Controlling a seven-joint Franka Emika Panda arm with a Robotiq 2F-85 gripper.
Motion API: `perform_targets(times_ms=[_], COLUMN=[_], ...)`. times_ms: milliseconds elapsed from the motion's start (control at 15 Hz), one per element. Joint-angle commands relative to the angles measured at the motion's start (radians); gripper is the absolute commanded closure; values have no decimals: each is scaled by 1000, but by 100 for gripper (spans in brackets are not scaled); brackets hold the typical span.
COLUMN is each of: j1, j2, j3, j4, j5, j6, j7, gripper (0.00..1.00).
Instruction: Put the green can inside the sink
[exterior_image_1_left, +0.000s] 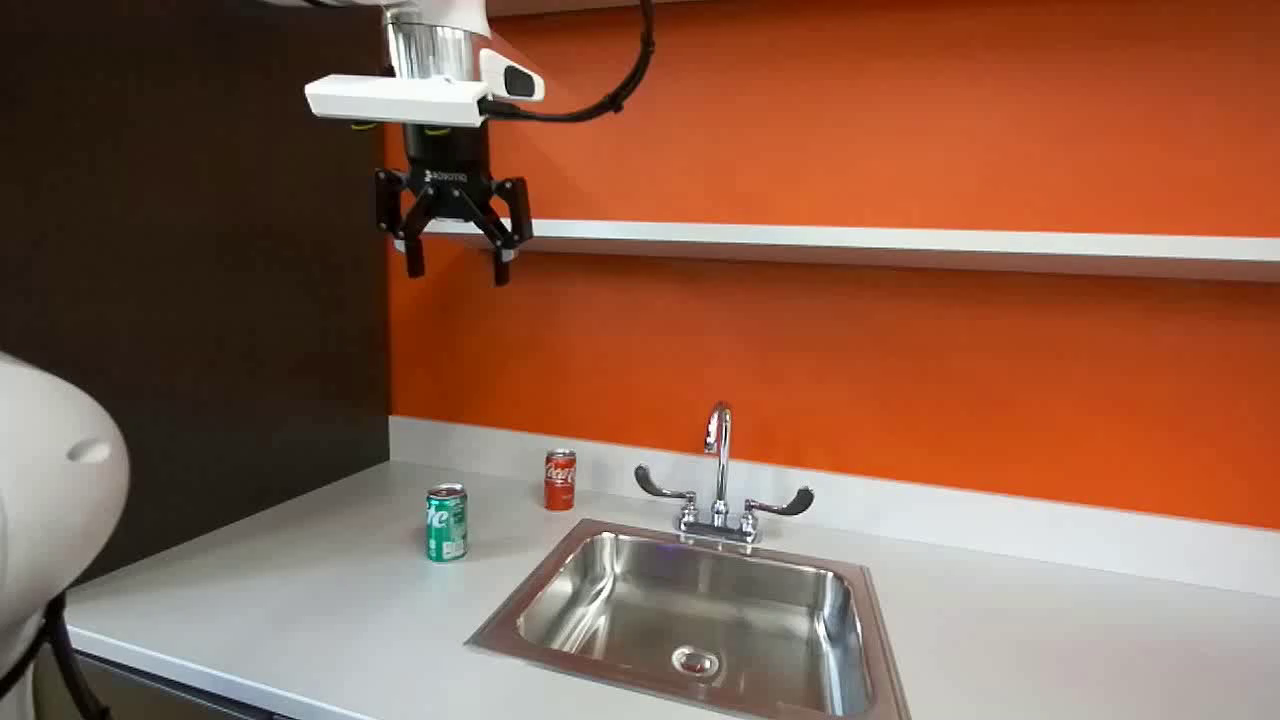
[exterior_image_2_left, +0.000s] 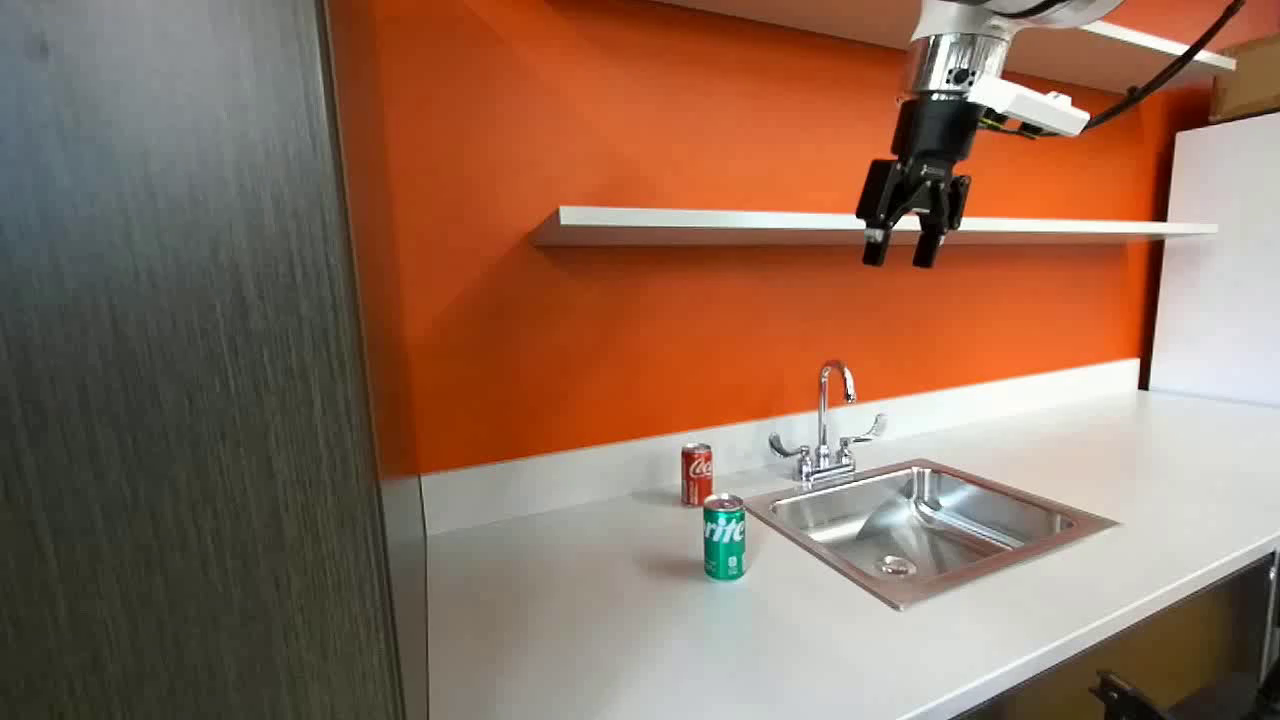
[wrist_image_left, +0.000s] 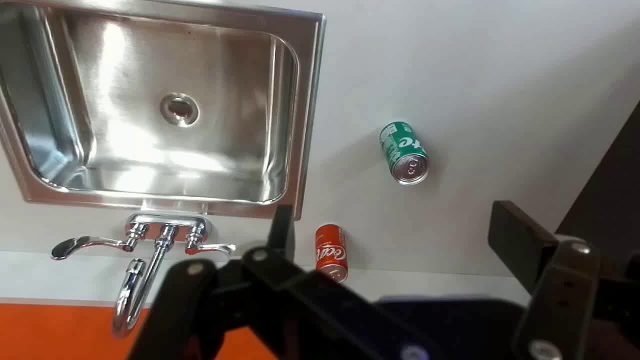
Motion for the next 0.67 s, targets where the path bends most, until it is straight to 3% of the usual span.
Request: perform_targets(times_ms=[0, 200, 600], j1=[-5, -7, -6], j2=[1, 11, 124], j3=[4, 19, 163], j4=[2, 6, 51], j5=[3, -4, -10], j6=[-2, 0, -4], j7=[-2, 15, 223], gripper=[0, 0, 0])
